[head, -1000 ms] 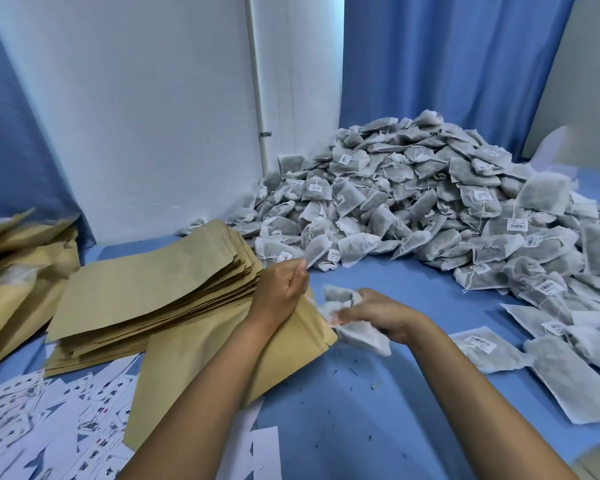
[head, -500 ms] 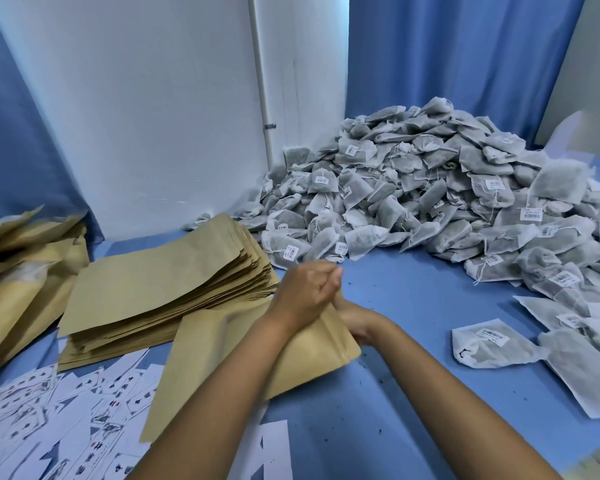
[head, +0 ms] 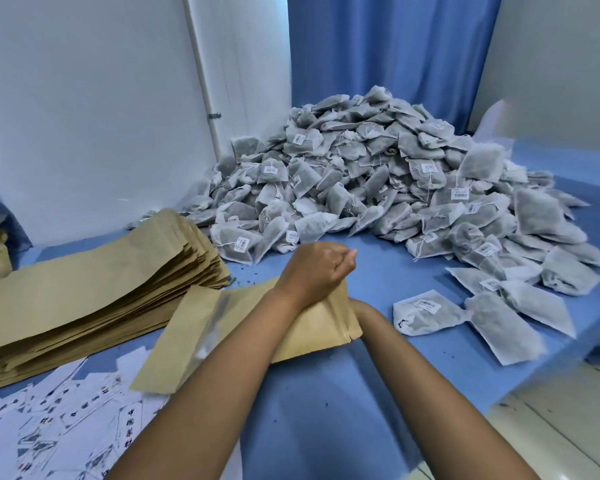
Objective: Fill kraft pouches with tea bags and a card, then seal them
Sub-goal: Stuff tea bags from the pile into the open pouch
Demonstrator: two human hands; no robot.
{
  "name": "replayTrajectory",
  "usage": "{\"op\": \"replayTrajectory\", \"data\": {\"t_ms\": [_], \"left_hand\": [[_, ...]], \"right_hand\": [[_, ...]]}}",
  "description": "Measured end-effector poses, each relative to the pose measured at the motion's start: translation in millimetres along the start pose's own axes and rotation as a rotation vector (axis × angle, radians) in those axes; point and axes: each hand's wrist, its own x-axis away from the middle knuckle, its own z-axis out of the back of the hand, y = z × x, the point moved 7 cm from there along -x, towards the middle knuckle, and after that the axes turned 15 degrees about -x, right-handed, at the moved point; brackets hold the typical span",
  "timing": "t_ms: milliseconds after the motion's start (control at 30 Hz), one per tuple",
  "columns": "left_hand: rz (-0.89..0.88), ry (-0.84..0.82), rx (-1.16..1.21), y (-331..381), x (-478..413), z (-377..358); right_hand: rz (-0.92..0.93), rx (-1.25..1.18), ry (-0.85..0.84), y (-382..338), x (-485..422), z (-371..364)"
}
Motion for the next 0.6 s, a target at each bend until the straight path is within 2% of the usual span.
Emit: {"op": "replayTrajectory", "data": {"t_ms": [67,133,167,233,267,300,333,400,500,600], "left_hand": [[0.021,-0.020,-0.002,2.5,-5.4,-7.3],[0.024,-0.024,0.000,9.3,-9.3,-15.7],[0.016,-0.029,-0.003,14.1,-10.5,-20.3],[-0.008,-0.064,-0.015,23.6,-12.4,-30.1],[-0.019,-0.079,-0.019,27.3,-13.0,-34.2],[-0.027,-0.086,-0.022,29.8,-13.6,-37.3],[-0.029,-0.090,-0.024,31.1,-13.8,-39.6],[-0.019,-0.091,-0.020,31.3,-13.7,-41.4],[-0.008,-0.082,-0.006,30.0,-13.5,-38.6],[0.007,-0.052,0.022,25.4,-12.9,-29.6]], "right_hand": [[0.128,-0.008,-0.048,-5.3,7.2,18.9],[0.272,-0.066,0.052,1.2,17.2,54.0],[0.326,-0.054,0.216,7.6,23.1,77.4],[0.347,0.255,0.688,25.7,36.0,129.7],[0.234,0.463,0.890,38.4,45.2,150.0],[0.100,0.571,1.003,51.6,53.9,165.4],[-0.033,0.586,1.035,64.0,59.5,175.9],[-0.226,0.537,0.943,86.2,56.0,181.8],[-0.242,0.595,0.837,87.3,34.0,169.3],[-0.273,0.612,0.872,80.3,22.1,167.8]]}}
